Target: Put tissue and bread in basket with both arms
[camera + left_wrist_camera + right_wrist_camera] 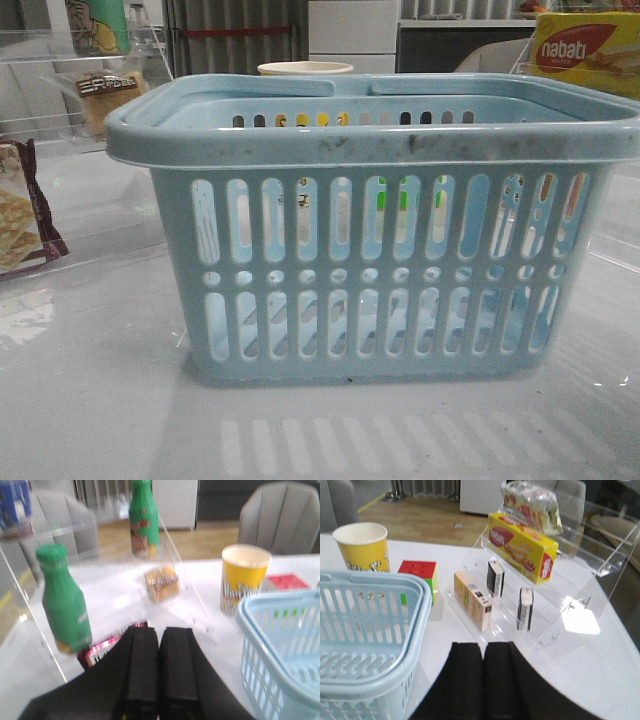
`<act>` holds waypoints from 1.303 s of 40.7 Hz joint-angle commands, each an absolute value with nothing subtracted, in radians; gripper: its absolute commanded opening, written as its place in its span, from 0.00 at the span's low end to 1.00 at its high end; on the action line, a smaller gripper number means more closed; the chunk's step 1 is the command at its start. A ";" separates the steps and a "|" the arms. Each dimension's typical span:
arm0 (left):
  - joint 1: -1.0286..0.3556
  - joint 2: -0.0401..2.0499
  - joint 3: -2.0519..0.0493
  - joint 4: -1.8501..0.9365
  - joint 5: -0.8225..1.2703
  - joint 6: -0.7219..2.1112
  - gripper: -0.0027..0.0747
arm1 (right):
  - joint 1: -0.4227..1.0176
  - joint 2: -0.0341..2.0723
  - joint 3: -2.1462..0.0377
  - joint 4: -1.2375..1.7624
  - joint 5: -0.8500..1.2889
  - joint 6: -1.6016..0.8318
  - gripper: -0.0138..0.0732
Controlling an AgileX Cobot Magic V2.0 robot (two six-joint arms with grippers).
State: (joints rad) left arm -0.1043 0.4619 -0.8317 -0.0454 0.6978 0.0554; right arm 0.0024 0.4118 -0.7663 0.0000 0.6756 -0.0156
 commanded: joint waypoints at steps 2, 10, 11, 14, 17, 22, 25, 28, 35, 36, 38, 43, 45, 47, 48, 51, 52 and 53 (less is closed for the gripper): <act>-0.103 0.507 -0.827 -0.068 0.662 0.054 0.16 | -0.005 0.457 -0.779 -0.015 0.662 -0.016 0.24; -0.103 0.545 -0.785 -0.075 0.665 0.054 0.16 | -0.005 0.479 -0.734 -0.017 0.678 -0.016 0.24; -0.103 0.547 -0.781 -0.075 0.665 0.054 0.16 | -0.005 0.479 -0.729 -0.017 0.680 -0.016 0.24; -0.103 0.556 -0.778 -0.075 0.665 0.054 0.17 | -0.005 0.479 -0.722 -0.017 0.683 -0.016 0.26; -0.103 0.563 -0.778 -0.075 0.665 0.054 0.23 | -0.005 0.479 -0.721 -0.017 0.697 -0.016 0.34; -0.103 0.567 -0.778 -0.075 0.661 0.054 0.50 | -0.005 0.479 -0.721 -0.017 0.700 -0.016 0.64; -0.103 0.569 -0.778 -0.075 0.661 0.054 0.65 | -0.005 0.479 -0.721 -0.018 0.703 -0.016 0.82; -0.103 0.570 -0.778 -0.075 0.661 0.054 0.70 | -0.005 0.479 -0.721 -0.018 0.704 -0.016 0.88; -0.103 0.570 -0.778 -0.075 0.655 0.054 0.69 | -0.005 0.479 -0.719 -0.018 0.705 -0.016 0.88; -0.103 0.570 -0.778 -0.075 0.655 0.054 0.69 | -0.005 0.479 -0.719 -0.018 0.706 -0.016 0.88; -0.103 0.570 -0.778 -0.075 0.653 0.056 0.69 | -0.005 0.479 -0.717 -0.018 0.707 -0.016 0.88; -0.108 0.570 -0.778 -0.075 0.646 0.087 0.69 | -0.005 0.479 -0.716 -0.018 0.709 -0.016 0.88; -0.124 0.570 -0.778 -0.077 0.644 0.087 0.69 | -0.005 0.479 -0.716 -0.018 0.709 -0.016 0.88; -0.151 0.570 -0.778 -0.077 0.639 0.087 0.69 | -0.005 0.479 -0.716 -0.018 0.711 -0.016 0.88; -0.164 0.570 -0.778 -0.077 0.636 0.087 0.69 | -0.005 0.479 -0.716 -0.018 0.711 -0.016 0.88; -0.220 0.570 -0.778 -0.077 0.634 0.087 0.69 | -0.005 0.480 -0.716 -0.025 0.713 -0.015 0.88; -0.236 0.570 -0.778 -0.077 0.634 0.087 0.69 | -0.005 0.480 -0.716 -0.026 0.713 -0.015 0.88; -0.252 0.570 -0.778 -0.077 0.634 0.087 0.69 | -0.006 0.481 -0.716 -0.029 0.713 -0.013 0.88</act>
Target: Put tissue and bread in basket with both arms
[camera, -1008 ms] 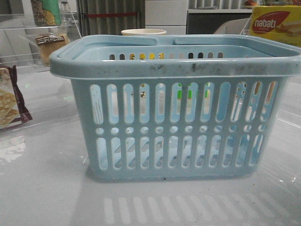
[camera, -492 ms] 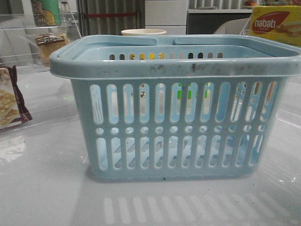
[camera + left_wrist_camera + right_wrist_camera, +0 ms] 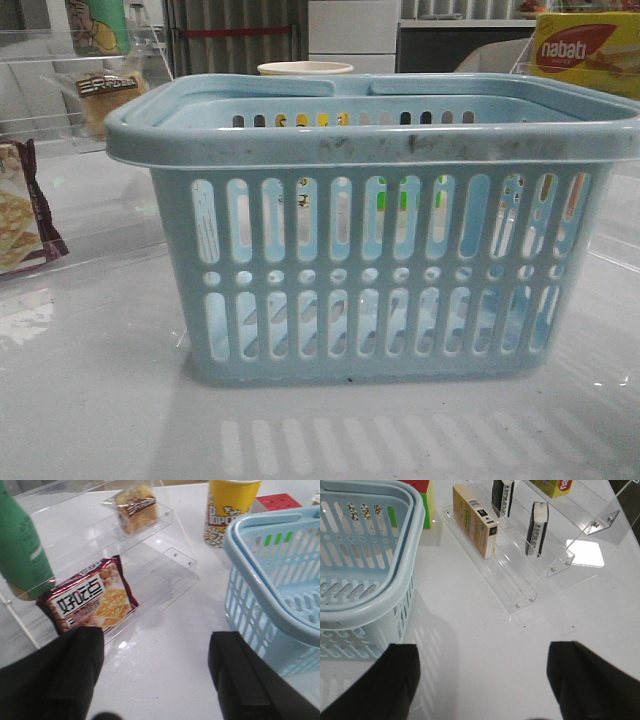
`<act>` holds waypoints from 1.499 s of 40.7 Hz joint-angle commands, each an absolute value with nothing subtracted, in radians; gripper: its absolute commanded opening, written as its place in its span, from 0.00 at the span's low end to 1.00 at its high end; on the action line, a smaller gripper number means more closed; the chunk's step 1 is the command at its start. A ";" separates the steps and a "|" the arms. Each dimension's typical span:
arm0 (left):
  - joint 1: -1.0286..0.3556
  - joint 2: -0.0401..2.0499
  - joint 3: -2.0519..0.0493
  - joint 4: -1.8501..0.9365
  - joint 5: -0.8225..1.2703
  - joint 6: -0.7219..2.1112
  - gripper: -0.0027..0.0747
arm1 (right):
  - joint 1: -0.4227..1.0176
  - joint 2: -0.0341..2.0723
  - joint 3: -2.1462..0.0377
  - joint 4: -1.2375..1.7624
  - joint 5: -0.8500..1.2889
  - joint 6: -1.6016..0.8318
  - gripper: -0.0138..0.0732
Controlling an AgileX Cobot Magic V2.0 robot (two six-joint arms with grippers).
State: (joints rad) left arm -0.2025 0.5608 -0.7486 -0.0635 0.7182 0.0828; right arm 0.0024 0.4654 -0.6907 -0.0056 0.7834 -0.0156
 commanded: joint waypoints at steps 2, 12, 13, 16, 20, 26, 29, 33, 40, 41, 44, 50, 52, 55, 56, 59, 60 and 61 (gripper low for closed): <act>-0.287 0.570 -0.778 -0.077 0.634 0.087 0.69 | -0.007 0.491 -0.717 -0.038 0.713 0.006 0.88; -0.392 0.570 -0.778 -0.077 0.636 0.087 0.69 | -0.008 0.652 -0.761 -0.230 0.715 0.178 0.88; -0.394 0.570 -0.778 -0.077 0.636 0.087 0.69 | -0.008 0.681 -0.772 -0.234 0.715 0.181 0.88; -0.394 0.570 -0.778 -0.079 0.636 0.087 0.69 | -0.008 0.767 -0.807 -0.235 0.715 0.185 0.88; -0.394 0.570 -0.778 -0.079 0.636 0.087 0.69 | -0.011 0.880 -0.880 -0.235 0.714 0.195 0.88; -0.394 0.570 -0.778 -0.079 0.636 0.087 0.69 | -0.068 1.055 -1.005 -0.232 0.712 0.205 0.88; -0.394 0.570 -0.778 -0.079 0.636 0.087 0.69 | -0.099 1.151 -1.075 -0.227 0.713 0.205 0.88; -0.394 0.570 -0.778 -0.079 0.636 0.087 0.69 | -0.117 1.269 -1.161 -0.222 0.713 0.205 0.88; -0.394 0.570 -0.778 -0.079 0.636 0.087 0.69 | -0.118 1.446 -1.281 -0.222 0.707 0.205 0.88; -0.394 0.570 -0.778 -0.079 0.636 0.087 0.69 | -0.118 1.464 -1.298 -0.222 0.706 0.205 0.88; -0.394 0.570 -0.778 -0.079 0.636 0.087 0.69 | -0.118 1.517 -1.338 -0.222 0.699 0.205 0.88; -0.394 0.570 -0.778 -0.079 0.636 0.087 0.69 | -0.118 1.607 -1.399 -0.224 0.647 0.205 0.88; -0.394 0.570 -0.778 -0.079 0.636 0.087 0.69 | -0.118 1.635 -1.415 -0.231 0.625 0.205 0.88; -0.394 0.570 -0.778 -0.079 0.636 0.087 0.69 | -0.118 1.673 -1.433 -0.245 0.591 0.205 0.88; -0.394 0.570 -0.778 -0.079 0.636 0.087 0.69 | -0.118 1.683 -1.435 -0.247 0.583 0.205 0.88; -0.394 0.570 -0.778 -0.079 0.636 0.087 0.69 | -0.118 1.714 -1.449 -0.248 0.559 0.205 0.88; -0.394 0.570 -0.778 -0.079 0.636 0.087 0.69 | -0.118 1.726 -1.454 -0.248 0.554 0.205 0.88; -0.394 0.570 -0.778 -0.079 0.636 0.087 0.69 | -0.118 1.737 -1.459 -0.249 0.547 0.205 0.88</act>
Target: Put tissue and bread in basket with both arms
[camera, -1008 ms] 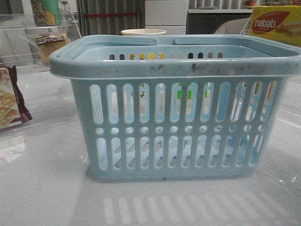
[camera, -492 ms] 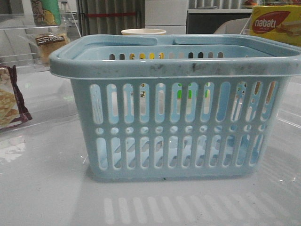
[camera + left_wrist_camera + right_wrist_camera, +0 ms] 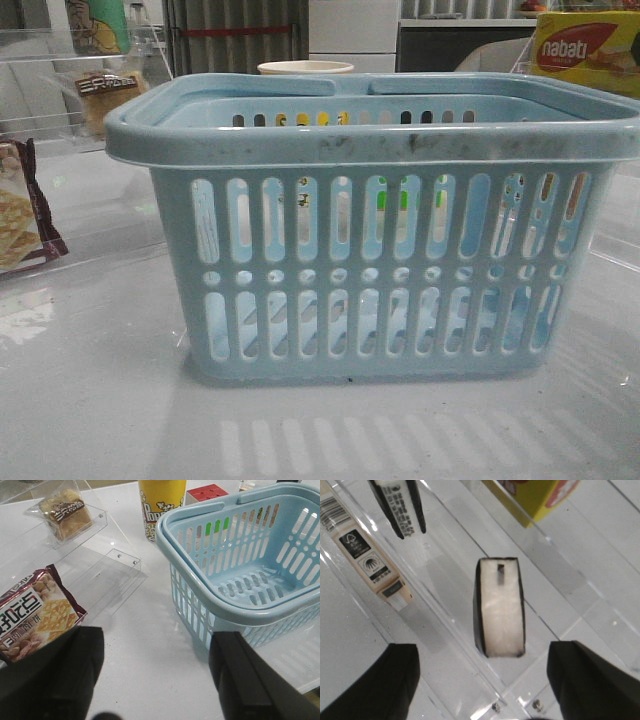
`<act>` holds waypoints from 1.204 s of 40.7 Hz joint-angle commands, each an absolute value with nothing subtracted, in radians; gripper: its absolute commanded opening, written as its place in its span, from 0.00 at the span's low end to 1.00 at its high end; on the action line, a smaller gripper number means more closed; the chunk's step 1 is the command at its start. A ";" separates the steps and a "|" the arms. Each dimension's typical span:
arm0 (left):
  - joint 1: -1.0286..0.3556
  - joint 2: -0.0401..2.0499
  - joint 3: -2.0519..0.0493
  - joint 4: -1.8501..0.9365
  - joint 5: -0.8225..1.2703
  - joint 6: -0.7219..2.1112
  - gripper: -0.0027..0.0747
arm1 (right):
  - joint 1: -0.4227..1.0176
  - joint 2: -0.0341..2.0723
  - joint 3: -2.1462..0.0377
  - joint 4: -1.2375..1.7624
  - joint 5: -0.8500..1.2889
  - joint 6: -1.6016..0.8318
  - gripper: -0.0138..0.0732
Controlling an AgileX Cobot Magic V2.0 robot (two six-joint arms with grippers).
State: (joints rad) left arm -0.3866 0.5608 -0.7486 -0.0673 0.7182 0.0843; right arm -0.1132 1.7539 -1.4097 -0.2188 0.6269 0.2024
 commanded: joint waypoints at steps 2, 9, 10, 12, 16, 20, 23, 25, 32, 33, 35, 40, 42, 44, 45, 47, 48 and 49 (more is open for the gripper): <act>-0.394 0.570 -0.778 -0.079 0.636 0.087 0.69 | -0.118 1.754 -1.467 -0.249 0.540 0.205 0.88; -0.394 0.570 -0.778 -0.079 0.636 0.087 0.69 | -0.119 1.780 -1.476 -0.271 0.527 0.205 0.88; -0.394 0.570 -0.778 -0.079 0.636 0.087 0.69 | -0.120 1.781 -1.476 -0.276 0.526 0.205 0.88; -0.394 0.570 -0.778 -0.079 0.636 0.087 0.69 | -0.120 1.781 -1.476 -0.288 0.526 0.205 0.87; -0.394 0.570 -0.778 -0.079 0.636 0.087 0.69 | -0.120 1.781 -1.476 -0.300 0.528 0.205 0.76; -0.394 0.570 -0.778 -0.079 0.636 0.087 0.69 | -0.120 1.781 -1.476 -0.302 0.533 0.205 0.60; -0.394 0.570 -0.778 -0.079 0.636 0.087 0.69 | -0.120 1.781 -1.476 -0.302 0.532 0.205 0.49; -0.394 0.570 -0.778 -0.079 0.636 0.087 0.69 | -0.120 1.781 -1.476 -0.302 0.532 0.205 0.45; -0.394 0.570 -0.778 -0.079 0.636 0.087 0.69 | -0.117 1.745 -1.477 -0.302 0.542 0.205 0.38; -0.394 0.570 -0.778 -0.079 0.636 0.087 0.69 | -0.115 1.734 -1.477 -0.302 0.543 0.205 0.38; -0.394 0.570 -0.778 -0.079 0.636 0.087 0.69 | -0.111 1.700 -1.478 -0.302 0.548 0.205 0.38; -0.394 0.570 -0.778 -0.079 0.636 0.087 0.69 | -0.091 1.612 -1.492 -0.300 0.575 0.205 0.38; -0.394 0.570 -0.778 -0.079 0.636 0.087 0.69 | -0.077 1.567 -1.499 -0.300 0.593 0.205 0.38; -0.394 0.570 -0.778 -0.079 0.636 0.087 0.69 | -0.060 1.518 -1.504 -0.300 0.613 0.205 0.38; -0.394 0.570 -0.778 -0.079 0.636 0.087 0.69 | -0.048 1.488 -1.504 -0.300 0.623 0.205 0.38; -0.394 0.570 -0.778 -0.079 0.636 0.087 0.69 | -0.024 1.434 -1.504 -0.298 0.637 0.205 0.38; -0.394 0.570 -0.778 -0.079 0.636 0.087 0.69 | -0.008 1.403 -1.504 -0.295 0.645 0.205 0.38; -0.394 0.570 -0.778 -0.079 0.636 0.087 0.69 | 0.009 1.372 -1.504 -0.295 0.651 0.205 0.38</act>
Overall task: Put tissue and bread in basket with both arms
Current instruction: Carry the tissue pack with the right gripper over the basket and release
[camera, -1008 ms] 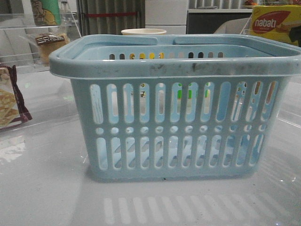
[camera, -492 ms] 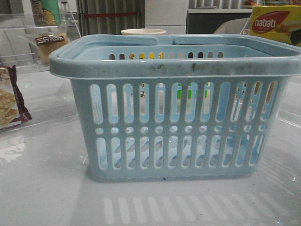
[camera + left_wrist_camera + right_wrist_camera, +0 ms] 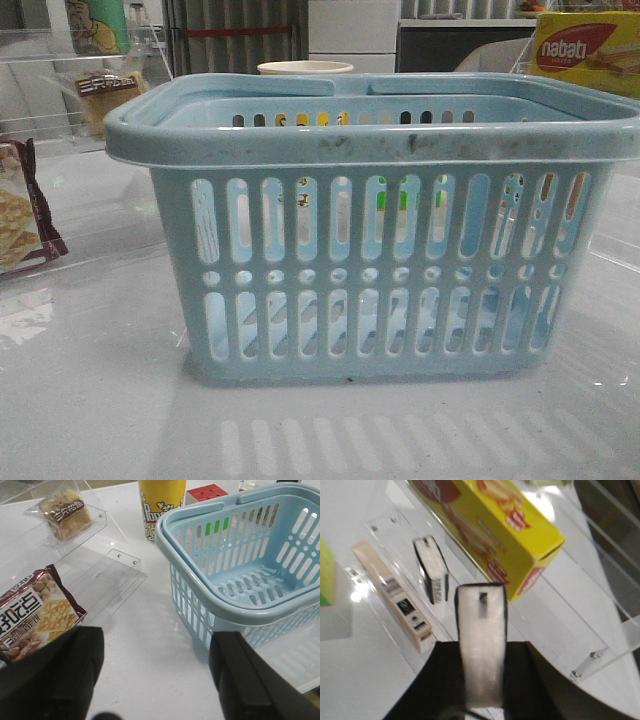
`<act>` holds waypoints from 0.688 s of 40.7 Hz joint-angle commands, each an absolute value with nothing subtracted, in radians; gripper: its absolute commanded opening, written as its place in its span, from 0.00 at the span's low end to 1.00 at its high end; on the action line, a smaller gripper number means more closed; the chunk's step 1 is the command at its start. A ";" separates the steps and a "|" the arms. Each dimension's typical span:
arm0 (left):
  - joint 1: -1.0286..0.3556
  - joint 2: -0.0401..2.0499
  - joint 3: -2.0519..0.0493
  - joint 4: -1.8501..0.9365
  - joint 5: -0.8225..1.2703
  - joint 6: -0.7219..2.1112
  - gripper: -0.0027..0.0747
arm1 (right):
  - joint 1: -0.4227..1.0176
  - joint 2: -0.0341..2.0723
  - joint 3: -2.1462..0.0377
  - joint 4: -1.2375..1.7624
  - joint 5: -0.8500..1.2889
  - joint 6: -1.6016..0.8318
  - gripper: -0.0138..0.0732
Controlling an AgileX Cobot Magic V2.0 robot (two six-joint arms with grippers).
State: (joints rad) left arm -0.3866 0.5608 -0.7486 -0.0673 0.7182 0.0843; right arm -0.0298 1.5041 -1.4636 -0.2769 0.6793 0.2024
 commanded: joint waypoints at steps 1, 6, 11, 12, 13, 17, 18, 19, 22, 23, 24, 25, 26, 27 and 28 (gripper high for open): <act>-0.394 0.570 -0.778 -0.079 0.636 0.087 0.69 | 0.022 1.350 -1.504 -0.292 0.654 0.205 0.38; -0.394 0.570 -0.778 -0.079 0.636 0.087 0.69 | 0.106 1.234 -1.504 -0.233 0.661 0.205 0.38; -0.394 0.570 -0.778 -0.079 0.636 0.087 0.69 | 0.215 1.171 -1.503 -0.171 0.673 0.204 0.38; -0.394 0.570 -0.778 -0.079 0.636 0.087 0.69 | 0.240 1.165 -1.501 -0.165 0.675 0.204 0.38; -0.394 0.570 -0.778 -0.079 0.636 0.087 0.69 | 0.260 1.164 -1.500 -0.158 0.676 0.204 0.38; -0.394 0.570 -0.778 -0.079 0.636 0.087 0.69 | 0.355 1.177 -1.494 -0.155 0.698 0.204 0.38; -0.394 0.570 -0.778 -0.079 0.636 0.087 0.69 | 0.378 1.182 -1.494 -0.155 0.705 0.204 0.38; -0.394 0.570 -0.778 -0.079 0.636 0.087 0.69 | 0.399 1.193 -1.493 -0.155 0.709 0.204 0.38; -0.394 0.570 -0.778 -0.079 0.636 0.087 0.69 | 0.447 1.223 -1.490 -0.155 0.714 0.204 0.38; -0.394 0.570 -0.778 -0.079 0.636 0.087 0.69 | 0.464 1.237 -1.486 -0.155 0.714 0.204 0.38; -0.394 0.570 -0.778 -0.079 0.636 0.087 0.69 | 0.476 1.251 -1.483 -0.155 0.712 0.204 0.38; -0.394 0.570 -0.778 -0.079 0.636 0.087 0.69 | 0.490 1.263 -1.480 -0.155 0.712 0.204 0.38; -0.394 0.570 -0.778 -0.079 0.636 0.087 0.69 | 0.504 1.280 -1.476 -0.155 0.712 0.204 0.38; -0.394 0.570 -0.778 -0.079 0.636 0.087 0.69 | 0.513 1.293 -1.474 -0.155 0.712 0.204 0.38; -0.394 0.570 -0.778 -0.079 0.636 0.087 0.69 | 0.523 1.312 -1.475 -0.154 0.713 0.204 0.38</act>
